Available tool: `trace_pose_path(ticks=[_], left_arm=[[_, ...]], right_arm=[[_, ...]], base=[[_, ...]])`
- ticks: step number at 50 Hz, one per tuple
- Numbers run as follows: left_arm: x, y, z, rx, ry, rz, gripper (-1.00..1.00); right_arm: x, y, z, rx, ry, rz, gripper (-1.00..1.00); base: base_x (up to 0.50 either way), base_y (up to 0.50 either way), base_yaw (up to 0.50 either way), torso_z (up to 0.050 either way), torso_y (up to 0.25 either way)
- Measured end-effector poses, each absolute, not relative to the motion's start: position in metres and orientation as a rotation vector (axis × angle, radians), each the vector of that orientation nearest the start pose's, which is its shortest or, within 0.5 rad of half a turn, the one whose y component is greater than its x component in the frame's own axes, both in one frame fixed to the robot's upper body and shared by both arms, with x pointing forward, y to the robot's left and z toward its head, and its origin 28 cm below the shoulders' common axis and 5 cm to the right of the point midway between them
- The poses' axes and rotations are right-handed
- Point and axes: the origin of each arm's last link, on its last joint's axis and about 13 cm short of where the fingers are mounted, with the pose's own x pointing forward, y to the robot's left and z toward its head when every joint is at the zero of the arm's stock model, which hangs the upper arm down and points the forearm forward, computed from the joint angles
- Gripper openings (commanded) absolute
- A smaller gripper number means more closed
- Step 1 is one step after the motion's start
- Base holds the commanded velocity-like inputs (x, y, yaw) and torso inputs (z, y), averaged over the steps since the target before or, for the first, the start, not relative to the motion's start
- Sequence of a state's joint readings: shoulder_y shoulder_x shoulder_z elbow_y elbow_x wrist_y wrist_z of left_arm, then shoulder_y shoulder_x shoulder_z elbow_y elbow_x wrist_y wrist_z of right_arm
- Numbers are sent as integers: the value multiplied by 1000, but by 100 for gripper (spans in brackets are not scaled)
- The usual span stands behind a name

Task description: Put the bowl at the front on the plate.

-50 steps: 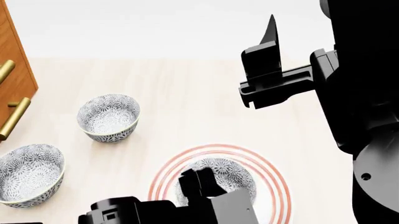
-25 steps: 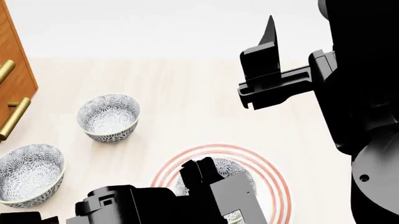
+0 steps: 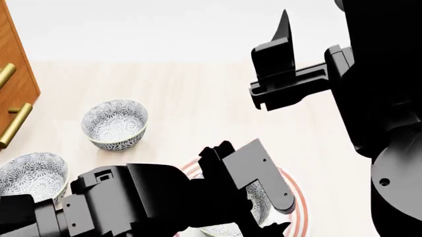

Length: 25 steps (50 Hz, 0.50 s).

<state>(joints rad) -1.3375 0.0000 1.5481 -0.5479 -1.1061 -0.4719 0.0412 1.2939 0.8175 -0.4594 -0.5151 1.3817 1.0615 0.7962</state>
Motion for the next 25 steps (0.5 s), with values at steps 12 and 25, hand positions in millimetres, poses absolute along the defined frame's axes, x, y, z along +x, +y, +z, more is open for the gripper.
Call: trace_pose_path(ticks=[12,25], left_arm=[[353,59,175,408,359,-961,100],[369,69,187,354,309,-865,100]], right_arm=[[234,-138,326,-313,-179,77,100],[233,-137,328,-319,-186,77,100]], base=[[0,0,0,0,0],[0,0,0,0,0]])
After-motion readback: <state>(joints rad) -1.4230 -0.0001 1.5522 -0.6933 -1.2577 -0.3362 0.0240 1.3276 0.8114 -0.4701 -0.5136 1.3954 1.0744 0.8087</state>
